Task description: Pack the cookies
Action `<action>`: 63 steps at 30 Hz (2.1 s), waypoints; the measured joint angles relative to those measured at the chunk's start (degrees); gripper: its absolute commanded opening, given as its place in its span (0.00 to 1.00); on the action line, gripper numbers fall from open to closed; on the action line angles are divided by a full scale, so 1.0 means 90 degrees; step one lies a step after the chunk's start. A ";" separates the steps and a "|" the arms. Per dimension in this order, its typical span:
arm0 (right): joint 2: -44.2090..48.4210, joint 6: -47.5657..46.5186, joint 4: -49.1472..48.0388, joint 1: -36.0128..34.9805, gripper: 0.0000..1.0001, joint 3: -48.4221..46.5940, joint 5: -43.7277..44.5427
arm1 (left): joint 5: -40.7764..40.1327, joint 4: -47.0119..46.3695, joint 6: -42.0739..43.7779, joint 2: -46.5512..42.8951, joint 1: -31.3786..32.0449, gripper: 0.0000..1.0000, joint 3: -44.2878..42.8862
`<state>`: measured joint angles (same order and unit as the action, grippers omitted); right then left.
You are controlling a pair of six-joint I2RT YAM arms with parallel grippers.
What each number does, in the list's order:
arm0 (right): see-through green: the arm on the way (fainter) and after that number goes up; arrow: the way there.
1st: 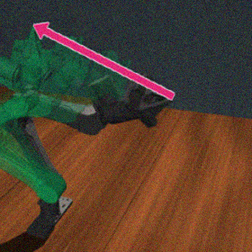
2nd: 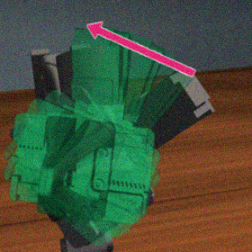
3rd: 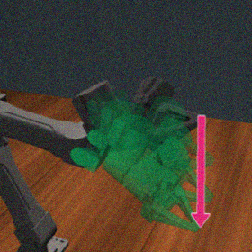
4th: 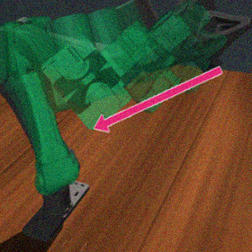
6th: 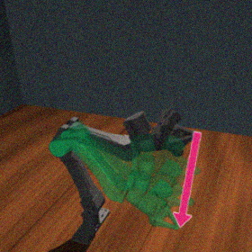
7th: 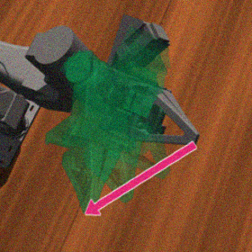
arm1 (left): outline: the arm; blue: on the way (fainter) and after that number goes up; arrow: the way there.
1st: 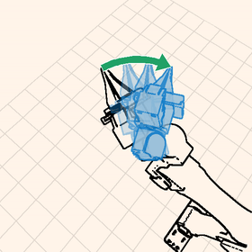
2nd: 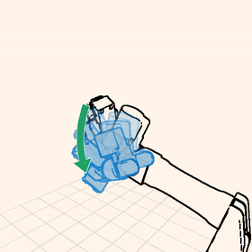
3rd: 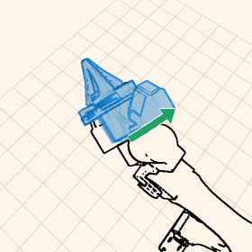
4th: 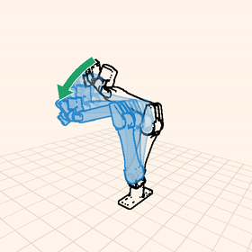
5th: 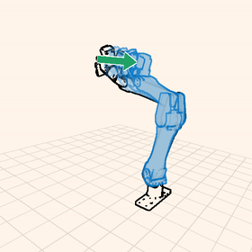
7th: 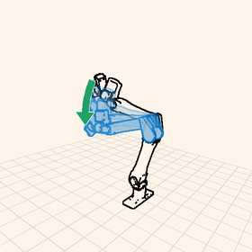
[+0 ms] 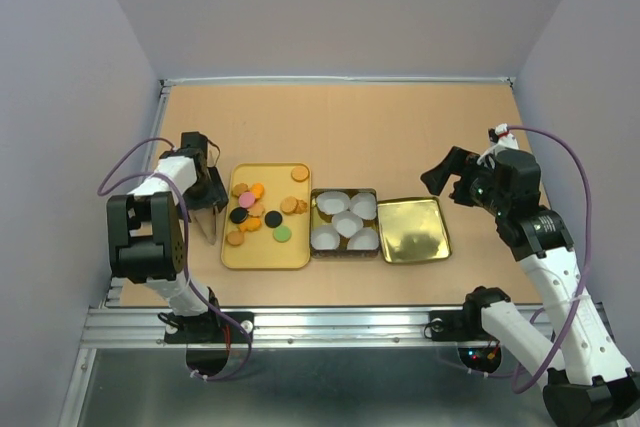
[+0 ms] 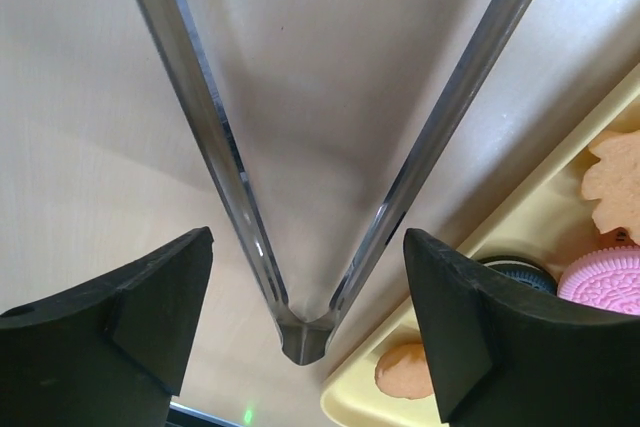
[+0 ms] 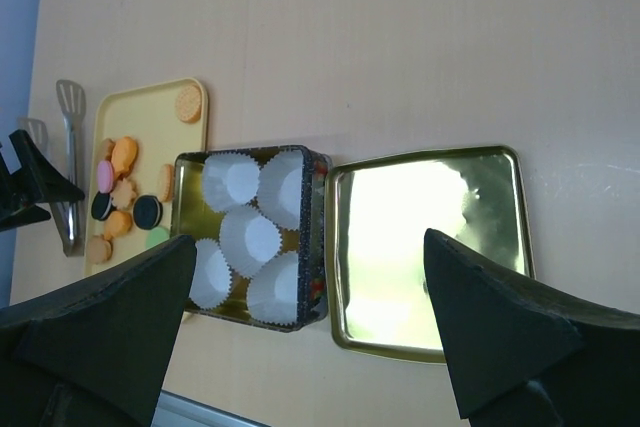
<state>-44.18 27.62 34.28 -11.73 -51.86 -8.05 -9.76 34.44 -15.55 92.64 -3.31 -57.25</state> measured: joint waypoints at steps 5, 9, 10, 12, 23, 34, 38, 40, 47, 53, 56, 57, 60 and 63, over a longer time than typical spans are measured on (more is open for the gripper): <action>-0.0010 -0.0068 0.0010 0.0000 1.00 0.0036 0.0090 | 0.0015 -0.0092 0.0041 0.0192 0.0027 0.83 0.0000; -0.0010 -0.0146 0.0010 -0.0044 1.00 0.0036 0.0177 | 0.0100 -0.0063 0.0124 0.0442 0.0027 0.81 -0.0158; -0.0010 -0.0165 0.0010 -0.0044 1.00 0.0036 0.0189 | 0.0107 -0.0053 0.0138 0.0464 0.0027 0.77 -0.0170; -0.0010 -0.0231 0.0012 -0.0046 1.00 0.0036 0.0233 | 0.0158 -0.0046 0.0153 0.0488 0.0027 0.68 -0.0192; -0.0078 -0.0376 0.0012 -0.0049 1.00 0.0027 0.0340 | 0.0299 -0.0051 0.0185 0.0374 0.0051 0.50 -0.0226; -0.1472 -0.0362 -0.0100 -0.0124 1.00 -0.1054 -0.1015 | 0.0372 0.0651 0.0221 -0.1132 0.0216 0.40 -0.1455; -0.2737 0.0029 -0.0474 -0.0124 1.00 -0.2307 -0.2069 | 0.0430 0.0789 0.0170 -0.1756 0.0755 0.39 -0.1608; -0.3186 0.0180 -0.0627 -0.0146 1.00 -0.2674 -0.2421 | 0.0442 0.0923 0.0080 -0.2062 0.1175 0.38 -0.1613; -0.3679 0.0444 -0.0680 -0.0267 1.00 -0.2854 -0.2875 | 0.0610 0.1673 -0.0214 -0.2790 0.1571 0.38 -0.1736; -0.3492 0.0651 -0.0741 -0.0289 1.00 -0.2480 -0.2985 | 0.1467 0.2018 -0.0187 -0.3677 0.1579 0.45 -0.1717; -0.3322 0.0724 -0.0714 -0.0289 1.00 -0.2110 -0.2980 | 0.1940 0.1989 -0.0138 -0.3983 0.1642 0.45 -0.1552; -0.3262 0.0743 -0.0712 -0.0289 1.00 -0.2018 -0.2973 | 0.2076 0.1965 -0.0126 -0.3997 0.1668 0.45 -0.1457; -0.3065 0.0801 -0.0699 -0.0289 1.00 -0.1778 -0.2953 | 0.2290 0.1906 -0.0100 -0.3861 0.1732 0.46 -0.1268; -0.2807 0.0828 -0.0707 -0.0289 1.00 -0.1608 -0.2919 | 0.2370 0.1729 -0.0090 -0.3551 0.1807 0.47 -0.1100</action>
<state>-69.45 35.07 27.92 -14.33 -66.32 -34.33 11.57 50.00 -16.36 60.69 12.95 -67.16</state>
